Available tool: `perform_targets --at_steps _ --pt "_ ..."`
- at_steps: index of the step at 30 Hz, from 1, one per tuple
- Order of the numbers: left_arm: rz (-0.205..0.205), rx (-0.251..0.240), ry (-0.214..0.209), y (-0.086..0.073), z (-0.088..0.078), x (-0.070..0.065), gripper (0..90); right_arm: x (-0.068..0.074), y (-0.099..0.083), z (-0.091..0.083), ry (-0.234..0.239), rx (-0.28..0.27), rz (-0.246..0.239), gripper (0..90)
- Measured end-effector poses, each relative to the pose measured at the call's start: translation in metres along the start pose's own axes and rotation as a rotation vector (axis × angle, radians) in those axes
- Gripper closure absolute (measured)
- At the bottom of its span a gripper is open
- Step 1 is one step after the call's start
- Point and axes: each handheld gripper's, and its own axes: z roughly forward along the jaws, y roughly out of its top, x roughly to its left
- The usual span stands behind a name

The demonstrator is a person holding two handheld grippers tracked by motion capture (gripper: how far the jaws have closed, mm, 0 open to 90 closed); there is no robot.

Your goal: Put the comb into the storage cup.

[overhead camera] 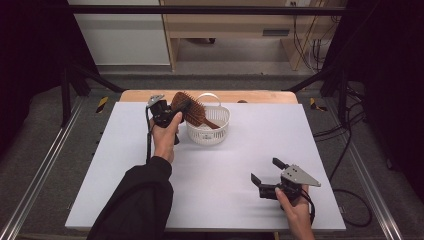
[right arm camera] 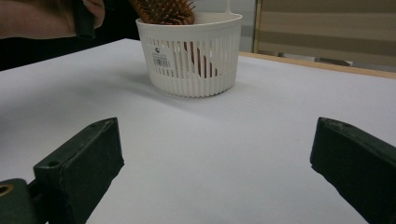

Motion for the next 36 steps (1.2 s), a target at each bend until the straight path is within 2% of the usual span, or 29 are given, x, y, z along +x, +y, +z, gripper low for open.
perform_targets --at_steps 8,36 --pt "-0.015 0.000 0.004 -0.0015 -0.0006 0.0031 39.9 0.0001 -0.0001 0.0004 0.000 0.000 0.001 2.5" --pt "-0.017 -0.003 0.013 -0.0019 -0.0020 0.0057 39.0 0.0002 -0.0005 0.0009 0.000 0.005 0.002 2.5"
